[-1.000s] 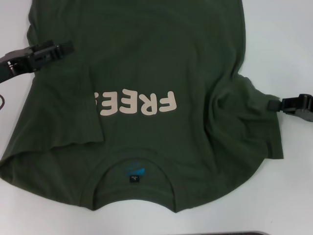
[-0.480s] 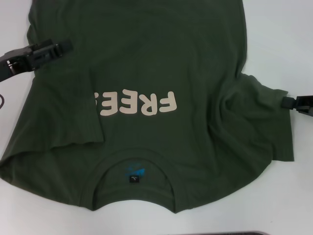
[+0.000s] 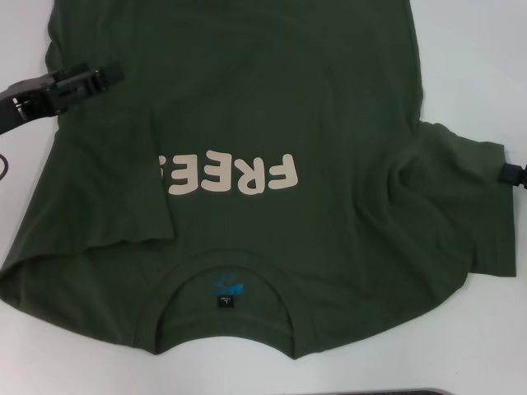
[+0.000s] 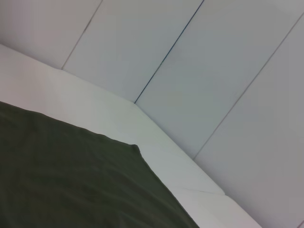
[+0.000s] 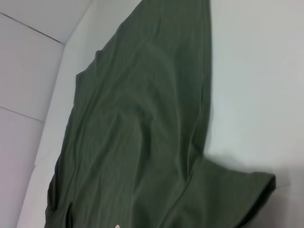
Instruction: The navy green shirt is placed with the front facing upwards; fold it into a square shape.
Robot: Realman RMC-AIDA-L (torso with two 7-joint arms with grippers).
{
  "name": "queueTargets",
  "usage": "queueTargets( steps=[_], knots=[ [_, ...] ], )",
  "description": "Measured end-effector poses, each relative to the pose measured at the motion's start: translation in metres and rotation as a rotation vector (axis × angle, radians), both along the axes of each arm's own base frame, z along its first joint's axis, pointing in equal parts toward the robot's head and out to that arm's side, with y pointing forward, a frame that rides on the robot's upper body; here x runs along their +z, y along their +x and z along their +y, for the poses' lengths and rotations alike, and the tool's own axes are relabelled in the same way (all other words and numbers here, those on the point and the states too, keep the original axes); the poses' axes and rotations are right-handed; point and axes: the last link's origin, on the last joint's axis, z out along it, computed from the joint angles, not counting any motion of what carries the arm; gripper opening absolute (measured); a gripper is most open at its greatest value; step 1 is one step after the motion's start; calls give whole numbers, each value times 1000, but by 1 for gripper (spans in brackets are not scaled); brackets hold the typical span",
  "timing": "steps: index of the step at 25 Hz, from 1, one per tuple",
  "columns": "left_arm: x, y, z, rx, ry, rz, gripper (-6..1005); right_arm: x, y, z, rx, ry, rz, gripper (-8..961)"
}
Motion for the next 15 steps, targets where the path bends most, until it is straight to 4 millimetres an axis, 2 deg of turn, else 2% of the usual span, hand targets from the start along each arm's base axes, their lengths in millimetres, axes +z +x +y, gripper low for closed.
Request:
queueTargets(
  steps=[15],
  knots=[
    [0,0,1,3,1,1,903,9,4,-3,-15,25,-6,28]
  ],
)
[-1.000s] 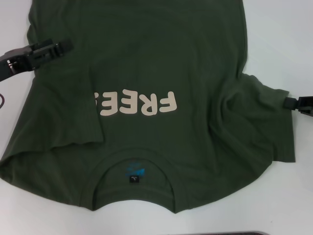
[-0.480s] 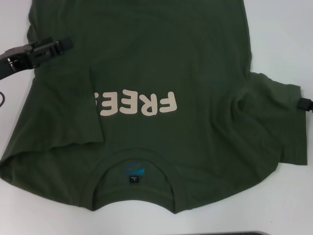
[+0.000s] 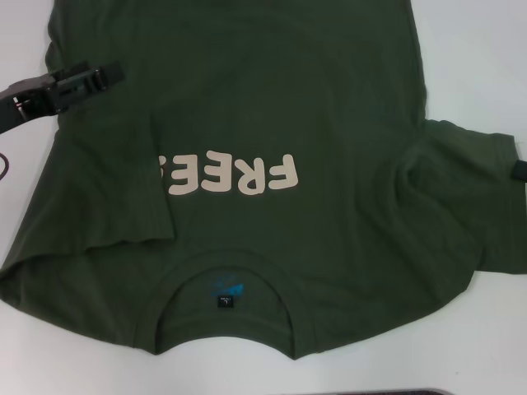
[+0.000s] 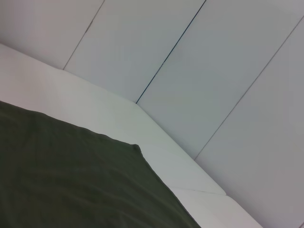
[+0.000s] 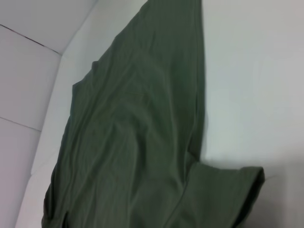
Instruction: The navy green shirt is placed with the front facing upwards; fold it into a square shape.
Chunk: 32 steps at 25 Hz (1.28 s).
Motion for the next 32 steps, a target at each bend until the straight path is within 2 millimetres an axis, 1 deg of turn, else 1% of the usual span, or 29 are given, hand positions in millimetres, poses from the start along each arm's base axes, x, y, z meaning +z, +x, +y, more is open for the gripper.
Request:
queueTargets(
  steps=[8,13,17,22,32],
  knots=[
    [-1,3,2,-7,-2,-1,904,5,7,-7,-30,21,-6,34],
    [-2,3,2,-9,-6,0,904,9,6,-8,-27,36,3,38],
    [-2,3,3,-8,-5,1,904,5,-5,1,16,24,24,42],
    [-2,3,3,-4,-4,4,903,-6,-23,17,76,-2,44,46],
    [-2,2,3,-3,-3,5,903,-35,-64,50,197,-71,64,54]
  ],
)
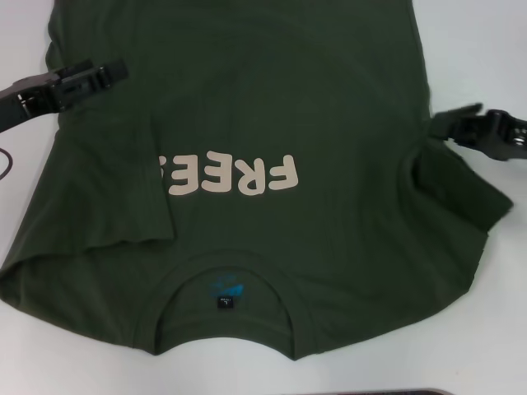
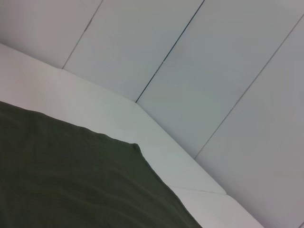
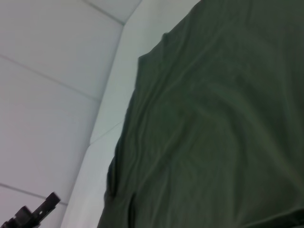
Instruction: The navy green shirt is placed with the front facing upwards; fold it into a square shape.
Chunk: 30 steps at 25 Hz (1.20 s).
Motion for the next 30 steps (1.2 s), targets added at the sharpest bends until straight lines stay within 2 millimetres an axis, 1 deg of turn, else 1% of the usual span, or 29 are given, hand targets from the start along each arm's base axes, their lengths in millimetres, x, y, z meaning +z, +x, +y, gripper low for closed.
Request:
queueTargets(
  steps=[6,11,16,22,28,30],
  knots=[
    [0,0,0,0,0,0,903,-13,-23,19,66,-32,-11,58],
    [-3,-1,-1,8,-9,-8,903,-25,-37,27,96,-59,-24,62],
    [-3,-3,0,17,-6,-5,904,-34,-47,32,117,-77,-28,66],
    [-3,-3,0,17,-5,-3,904,-41,-49,31,117,-104,-26,71],
    [-3,-3,0,16,-5,-3,904,-40,-46,28,120,-105,-24,76],
    [-3,-2,1,15,-5,-3,904,-40,-46,28,122,-105,-25,159]
  ],
)
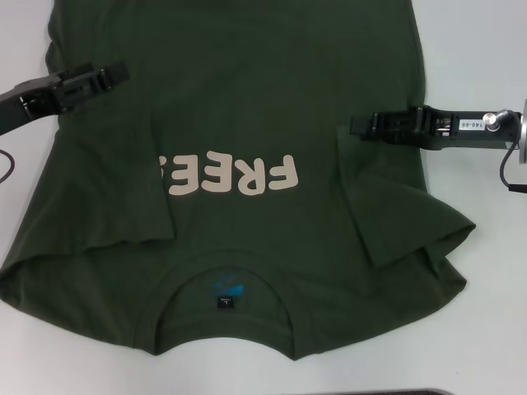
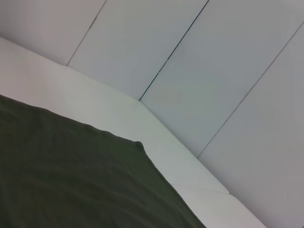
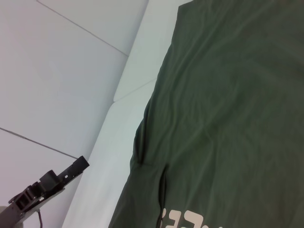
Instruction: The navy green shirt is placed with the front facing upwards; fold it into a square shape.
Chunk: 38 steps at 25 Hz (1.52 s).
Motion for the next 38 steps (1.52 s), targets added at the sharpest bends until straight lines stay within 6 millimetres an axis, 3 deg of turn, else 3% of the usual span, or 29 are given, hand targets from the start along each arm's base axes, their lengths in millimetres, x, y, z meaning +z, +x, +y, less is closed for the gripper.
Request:
queueTargets(
  steps=[9,12,18,31,38],
  knots=[
    [0,1,1,-2,1,0,903,8,0,-9,22,-53,30,545],
    [0,1,0,-4,2,1,903,10,1,-18,14,-100,45,786],
    [-1,1,0,-5,0,2,904,19,8,-37,-5,-131,111,859],
    [-6,3,-1,-12,-17,-6,907,42,37,-66,-97,-165,123,858],
    [-9,4,-1,-10,-21,-13,905,39,38,-80,-116,-237,144,859]
  ],
)
